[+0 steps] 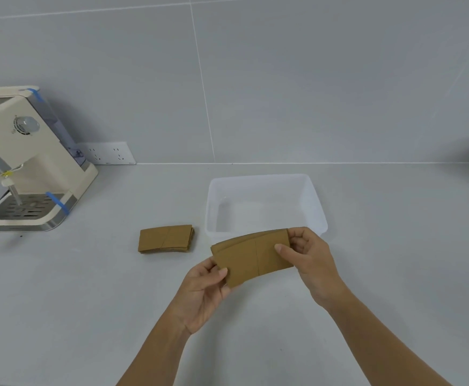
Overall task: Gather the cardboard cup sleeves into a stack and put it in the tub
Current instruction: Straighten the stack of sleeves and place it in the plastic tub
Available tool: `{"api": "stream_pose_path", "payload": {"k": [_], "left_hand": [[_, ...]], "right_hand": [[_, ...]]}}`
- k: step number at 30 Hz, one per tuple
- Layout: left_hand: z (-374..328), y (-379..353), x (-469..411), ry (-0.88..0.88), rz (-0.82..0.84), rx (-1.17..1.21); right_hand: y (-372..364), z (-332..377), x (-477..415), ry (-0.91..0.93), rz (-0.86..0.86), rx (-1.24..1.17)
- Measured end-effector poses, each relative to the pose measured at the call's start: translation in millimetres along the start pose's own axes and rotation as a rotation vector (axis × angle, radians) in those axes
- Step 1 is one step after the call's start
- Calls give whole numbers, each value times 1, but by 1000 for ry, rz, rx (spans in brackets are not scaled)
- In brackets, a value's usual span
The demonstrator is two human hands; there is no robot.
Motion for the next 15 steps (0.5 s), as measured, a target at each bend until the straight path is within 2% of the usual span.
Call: {"api": "stream_pose_path", "payload": {"k": [3,9,15], "left_hand": [[2,3,-1,-67,-113,-99],[-5,6,-2,-203,-237,-305],[-24,14,7,-297,-346,-280]], "right_hand": [[7,-2,0,-14,-15,10],[12,1,-2,-4,-21,41],[-7,3,-10,9,0,71]]}}
Point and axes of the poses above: each hand's wrist, its own x-axis away from the middle knuckle, its own y-axis out of the back of the hand, z = x × y, the point moved 9 cm from there along -x, towards the middle knuckle, and after that the axes turned 1 degree about x, right-handed, at the moved point
